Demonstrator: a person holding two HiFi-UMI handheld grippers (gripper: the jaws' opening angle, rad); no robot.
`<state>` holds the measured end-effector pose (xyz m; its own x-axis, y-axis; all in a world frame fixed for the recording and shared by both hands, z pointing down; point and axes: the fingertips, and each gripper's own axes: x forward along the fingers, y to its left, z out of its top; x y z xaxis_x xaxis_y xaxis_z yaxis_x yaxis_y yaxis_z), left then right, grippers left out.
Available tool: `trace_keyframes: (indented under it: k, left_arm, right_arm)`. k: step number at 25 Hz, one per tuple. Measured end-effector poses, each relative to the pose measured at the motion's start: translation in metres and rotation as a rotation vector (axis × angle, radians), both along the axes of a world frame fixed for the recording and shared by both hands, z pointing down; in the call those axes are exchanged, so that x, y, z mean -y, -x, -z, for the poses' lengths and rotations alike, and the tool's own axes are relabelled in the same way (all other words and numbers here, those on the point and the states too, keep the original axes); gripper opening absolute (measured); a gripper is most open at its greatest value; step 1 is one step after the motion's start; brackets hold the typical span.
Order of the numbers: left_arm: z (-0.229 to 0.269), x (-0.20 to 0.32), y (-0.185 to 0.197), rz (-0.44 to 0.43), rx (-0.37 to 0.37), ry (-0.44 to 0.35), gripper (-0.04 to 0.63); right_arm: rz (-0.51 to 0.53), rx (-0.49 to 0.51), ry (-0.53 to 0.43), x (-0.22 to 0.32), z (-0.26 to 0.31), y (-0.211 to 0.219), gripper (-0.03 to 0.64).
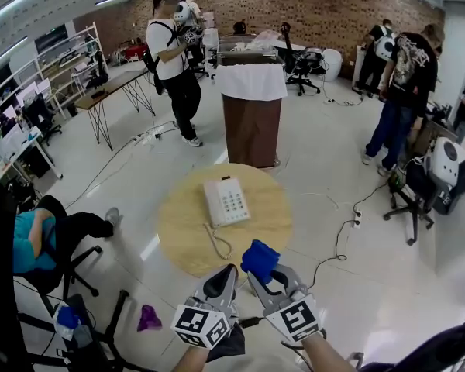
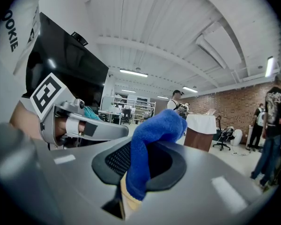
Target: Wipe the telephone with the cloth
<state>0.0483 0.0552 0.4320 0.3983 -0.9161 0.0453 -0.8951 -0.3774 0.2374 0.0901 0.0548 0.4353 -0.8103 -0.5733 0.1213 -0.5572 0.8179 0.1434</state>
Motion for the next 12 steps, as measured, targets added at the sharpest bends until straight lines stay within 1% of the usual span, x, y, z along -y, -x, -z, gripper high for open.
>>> trace_keyframes:
  k: [7, 12]
  left_arm:
    - [-0.003, 0.046, 0.014, -0.004, -0.003, 0.015, 0.002]
    - [-0.009, 0.076, 0.036, 0.003, -0.012, 0.026, 0.002]
  right_arm:
    - [0.006, -0.014, 0.011, 0.045, 0.000, 0.017, 0.071]
    - [0.007, -0.028, 0.017, 0.074, -0.006, 0.037, 0.071]
